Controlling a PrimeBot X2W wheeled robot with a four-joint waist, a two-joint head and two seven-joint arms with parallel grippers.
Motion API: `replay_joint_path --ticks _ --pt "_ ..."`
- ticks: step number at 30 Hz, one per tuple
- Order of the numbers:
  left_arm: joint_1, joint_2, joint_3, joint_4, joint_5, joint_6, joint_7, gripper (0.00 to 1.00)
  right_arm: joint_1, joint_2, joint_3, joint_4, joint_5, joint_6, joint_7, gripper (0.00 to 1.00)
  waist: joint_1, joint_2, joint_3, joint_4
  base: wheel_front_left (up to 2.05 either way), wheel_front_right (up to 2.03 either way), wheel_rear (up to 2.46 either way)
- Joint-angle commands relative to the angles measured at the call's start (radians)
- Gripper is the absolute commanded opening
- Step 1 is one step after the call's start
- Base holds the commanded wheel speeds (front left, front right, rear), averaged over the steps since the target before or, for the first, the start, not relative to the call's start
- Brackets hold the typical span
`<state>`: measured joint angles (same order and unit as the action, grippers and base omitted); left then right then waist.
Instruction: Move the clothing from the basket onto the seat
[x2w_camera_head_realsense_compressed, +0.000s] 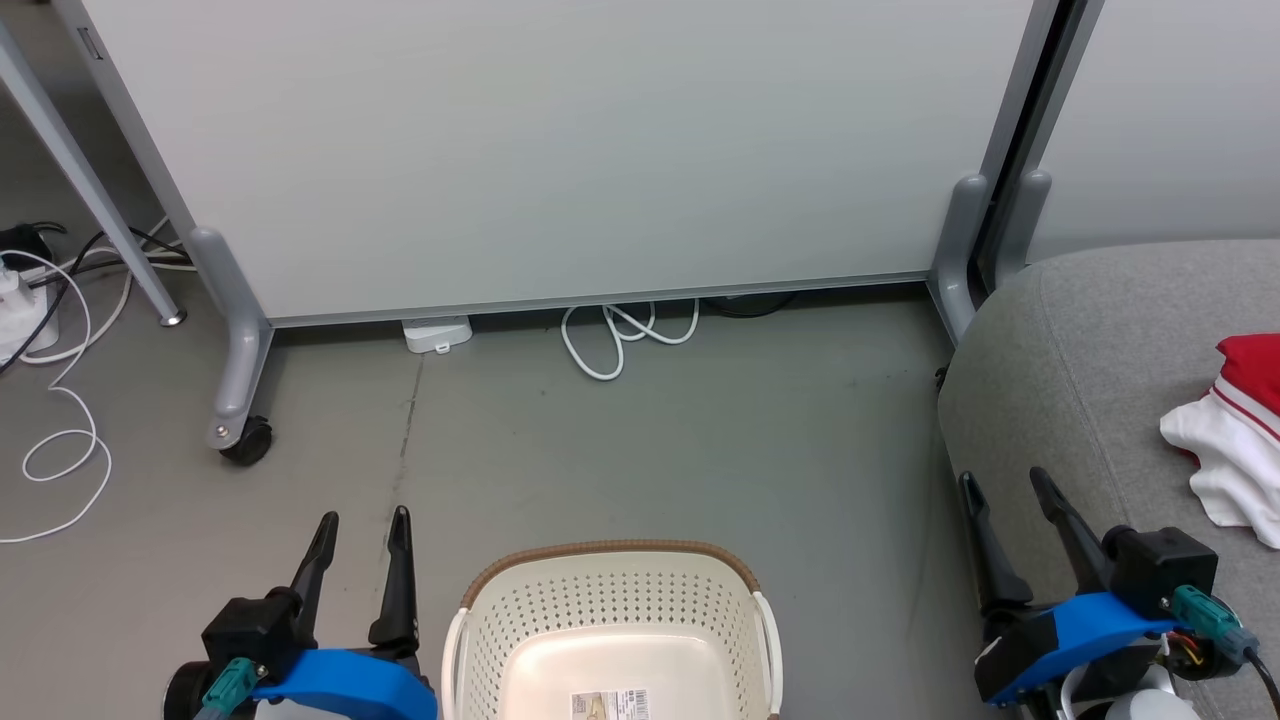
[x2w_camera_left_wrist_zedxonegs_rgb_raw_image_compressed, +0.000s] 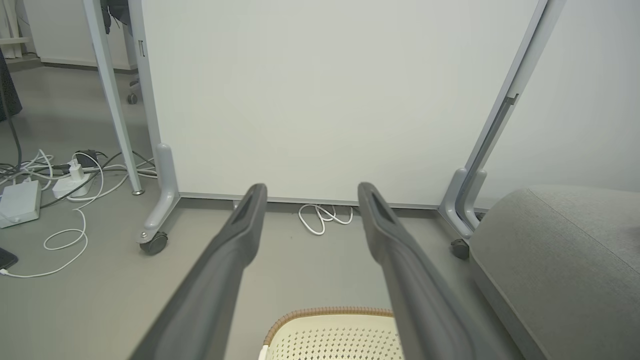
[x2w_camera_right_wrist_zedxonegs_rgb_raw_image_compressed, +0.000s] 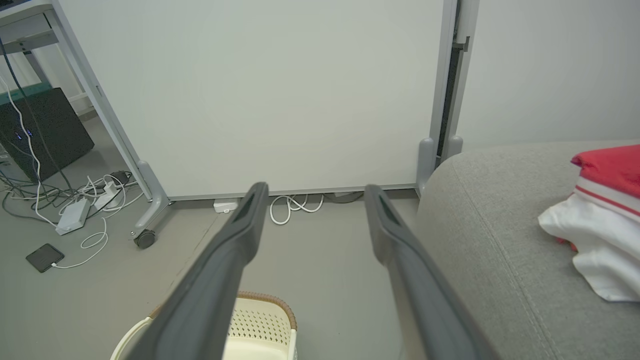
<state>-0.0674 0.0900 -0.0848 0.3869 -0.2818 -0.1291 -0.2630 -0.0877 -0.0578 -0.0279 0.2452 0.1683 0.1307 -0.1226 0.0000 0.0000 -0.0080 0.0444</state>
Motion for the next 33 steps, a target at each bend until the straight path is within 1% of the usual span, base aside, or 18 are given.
replay_joint_path --ticks 1,19,20,25,33 --pt "0.004 0.004 -0.002 0.004 -0.003 -0.003 -0.003 1.0 0.018 0.005 -0.001 -0.006 0.002 0.0 0.001 1.0 0.0 0.0 0.001 0.0 0.0 0.0 0.0" --pt "-0.002 0.006 -0.001 0.037 -0.014 -0.003 -0.003 1.0 0.019 0.009 -0.001 -0.021 0.008 0.0 0.008 1.0 0.0 0.0 0.009 -0.002 0.0 0.0 0.0" --pt "0.0 0.001 -0.001 0.038 -0.01 0.0 0.0 0.0 0.008 0.005 -0.002 -0.016 0.002 0.0 0.006 0.0 0.0 0.0 0.009 -0.002 0.0 0.0 0.0" --pt "0.028 -0.007 0.001 0.074 -0.019 0.0 0.01 0.0 0.019 0.007 -0.004 0.027 0.011 0.0 0.011 0.0 0.0 0.0 0.01 -0.003 0.0 0.0 0.0" --pt "0.016 -0.011 0.026 0.052 -0.163 0.0 0.053 0.0 0.008 0.007 -0.018 0.029 0.168 0.0 0.04 0.0 0.0 0.0 0.009 -0.005 0.0 0.0 0.0"
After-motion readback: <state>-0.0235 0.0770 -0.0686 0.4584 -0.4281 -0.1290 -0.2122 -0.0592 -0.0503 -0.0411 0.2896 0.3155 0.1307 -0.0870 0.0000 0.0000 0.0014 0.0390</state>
